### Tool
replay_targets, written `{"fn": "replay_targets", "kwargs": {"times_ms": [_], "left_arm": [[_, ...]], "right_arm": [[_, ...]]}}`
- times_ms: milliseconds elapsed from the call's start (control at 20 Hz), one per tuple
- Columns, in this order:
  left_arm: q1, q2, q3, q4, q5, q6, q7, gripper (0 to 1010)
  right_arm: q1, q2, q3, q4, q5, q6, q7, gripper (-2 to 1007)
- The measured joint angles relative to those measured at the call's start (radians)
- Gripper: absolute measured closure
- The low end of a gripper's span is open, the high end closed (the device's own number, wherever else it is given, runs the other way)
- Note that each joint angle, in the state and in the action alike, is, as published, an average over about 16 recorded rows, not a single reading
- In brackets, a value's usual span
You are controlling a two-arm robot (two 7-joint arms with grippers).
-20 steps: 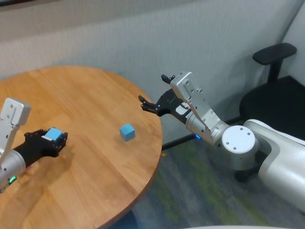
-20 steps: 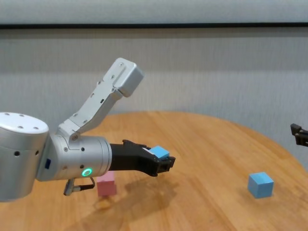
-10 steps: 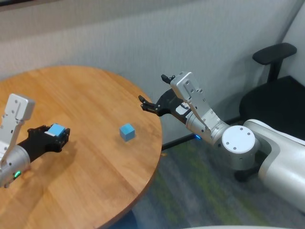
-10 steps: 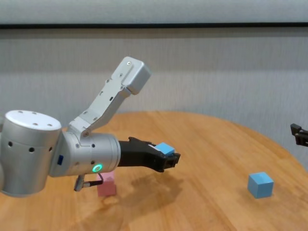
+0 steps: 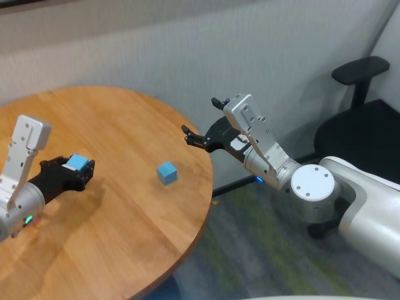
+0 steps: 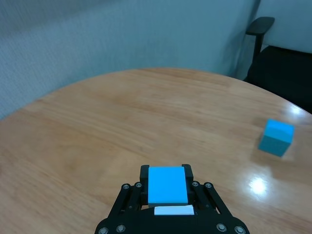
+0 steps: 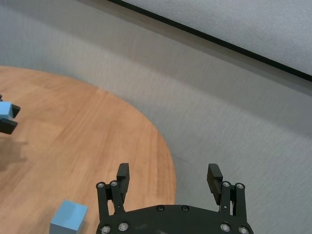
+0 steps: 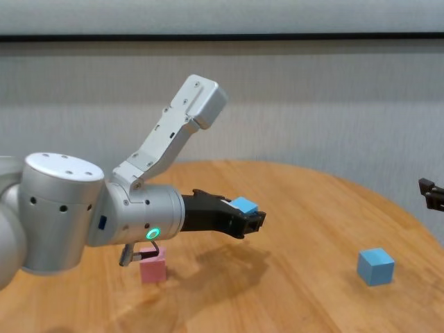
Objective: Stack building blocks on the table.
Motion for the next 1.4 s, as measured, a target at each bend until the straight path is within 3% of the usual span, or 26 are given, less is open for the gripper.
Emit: {"fn": "replay_targets", "kwargs": {"times_ms": [350, 1000, 1400], "left_arm": [[-0.045, -0.039, -0.003, 0.091, 0.022, -0.029, 0.011, 614], [-0.142, -0.118, -0.013, 0.331, 0.066, -0.103, 0.038, 614], [-0.176, -0.142, -0.026, 0.416, 0.082, -0.130, 0.047, 602]], "right_arm": [[0.000, 0.000, 0.000, 0.000, 0.000, 0.000, 0.000, 1], [0.000, 0.000, 0.000, 0.000, 0.000, 0.000, 0.000, 0], [0.000, 0.000, 0.000, 0.000, 0.000, 0.000, 0.000, 0]]}}
